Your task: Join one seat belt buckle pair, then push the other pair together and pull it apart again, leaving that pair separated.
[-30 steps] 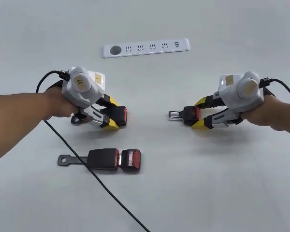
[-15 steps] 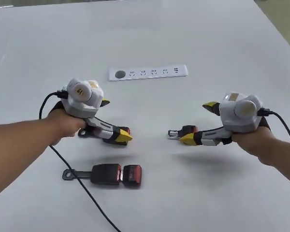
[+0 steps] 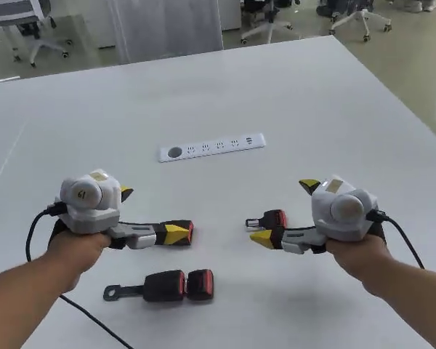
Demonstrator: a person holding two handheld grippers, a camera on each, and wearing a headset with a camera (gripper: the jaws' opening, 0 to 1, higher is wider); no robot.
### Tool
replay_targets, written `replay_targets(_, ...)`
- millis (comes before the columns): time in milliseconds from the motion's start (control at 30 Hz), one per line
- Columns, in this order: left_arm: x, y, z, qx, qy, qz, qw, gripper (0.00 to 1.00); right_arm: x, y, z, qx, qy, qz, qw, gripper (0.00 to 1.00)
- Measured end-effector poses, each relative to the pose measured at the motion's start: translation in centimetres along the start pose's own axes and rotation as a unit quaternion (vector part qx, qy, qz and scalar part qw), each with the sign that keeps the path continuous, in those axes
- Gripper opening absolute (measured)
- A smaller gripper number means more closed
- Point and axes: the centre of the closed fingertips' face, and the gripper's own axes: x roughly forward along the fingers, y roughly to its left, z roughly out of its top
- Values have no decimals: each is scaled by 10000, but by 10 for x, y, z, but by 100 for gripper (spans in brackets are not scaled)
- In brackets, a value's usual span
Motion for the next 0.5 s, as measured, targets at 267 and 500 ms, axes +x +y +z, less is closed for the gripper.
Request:
replay_targets(267, -29, -12, -2, 117, -103, 148, 9998, 100, -30, 13, 13, 139, -378, -155, 9991, 97)
replay_targets(500, -52, -22, -4, 62, -365, 204, 9991, 100, -50, 35, 4, 154, -447, -176, 9987, 99)
